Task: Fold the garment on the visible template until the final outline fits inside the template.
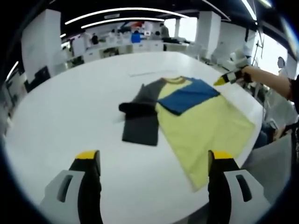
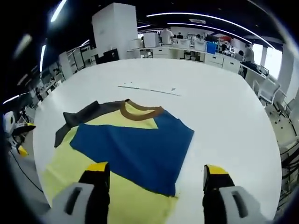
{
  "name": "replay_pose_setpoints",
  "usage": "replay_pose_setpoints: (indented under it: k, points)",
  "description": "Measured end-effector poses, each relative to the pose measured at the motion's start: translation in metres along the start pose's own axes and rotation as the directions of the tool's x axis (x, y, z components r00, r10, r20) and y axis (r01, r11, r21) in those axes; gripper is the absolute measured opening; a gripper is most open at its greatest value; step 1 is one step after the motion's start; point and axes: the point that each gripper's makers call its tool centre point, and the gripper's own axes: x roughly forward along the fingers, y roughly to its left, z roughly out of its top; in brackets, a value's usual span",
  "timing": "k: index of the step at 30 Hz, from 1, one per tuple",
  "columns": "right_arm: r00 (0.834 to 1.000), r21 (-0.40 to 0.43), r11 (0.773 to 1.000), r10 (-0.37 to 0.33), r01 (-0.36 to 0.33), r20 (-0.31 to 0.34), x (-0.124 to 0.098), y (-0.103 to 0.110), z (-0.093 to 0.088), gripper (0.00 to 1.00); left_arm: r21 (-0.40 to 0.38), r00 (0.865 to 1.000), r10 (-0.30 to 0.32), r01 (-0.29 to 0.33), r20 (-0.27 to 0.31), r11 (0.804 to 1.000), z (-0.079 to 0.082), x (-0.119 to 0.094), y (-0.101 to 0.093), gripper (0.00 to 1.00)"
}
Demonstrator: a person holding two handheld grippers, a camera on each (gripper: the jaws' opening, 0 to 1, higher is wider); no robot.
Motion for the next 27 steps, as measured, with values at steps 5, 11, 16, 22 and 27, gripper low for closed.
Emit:
replay_pose_setpoints:
  k: [5, 11, 16, 22, 27]
  points:
    - [0.997, -0.042, 0.999, 0.036, -0.033, 0.071, -0.015, 0.015, 0.008, 0.97, 0.008, 1.000, 0.002, -0.002, 0.006, 1.000, 0.008, 0.003, 0.003, 0.91]
    - [0.987, -0.098, 0.993, 0.081, -0.067, 0.142, -0.036, 0.033, 0.010, 0.99, 0.010, 1.000, -0.006, 0.005, 0.025, 1.000, 0.017, 0.008, 0.004, 0.89]
    - [0.976, -0.112, 0.988, 0.124, -0.105, 0.181, -0.053, 0.046, 0.009, 0.99, 0.022, 1.000, -0.008, 0.007, 0.024, 1.000, 0.020, 0.014, 0.005, 0.88]
    - [0.964, -0.121, 0.983, 0.158, -0.135, 0.213, -0.071, 0.062, -0.001, 0.99, 0.025, 1.000, -0.001, 0.000, 0.019, 1.000, 0.018, 0.022, 0.010, 0.83]
    - [0.962, -0.134, 0.983, 0.155, -0.127, 0.226, -0.081, 0.067, -0.011, 0.99, 0.000, 1.000, 0.017, -0.017, 0.024, 1.000, 0.014, 0.029, 0.020, 0.75]
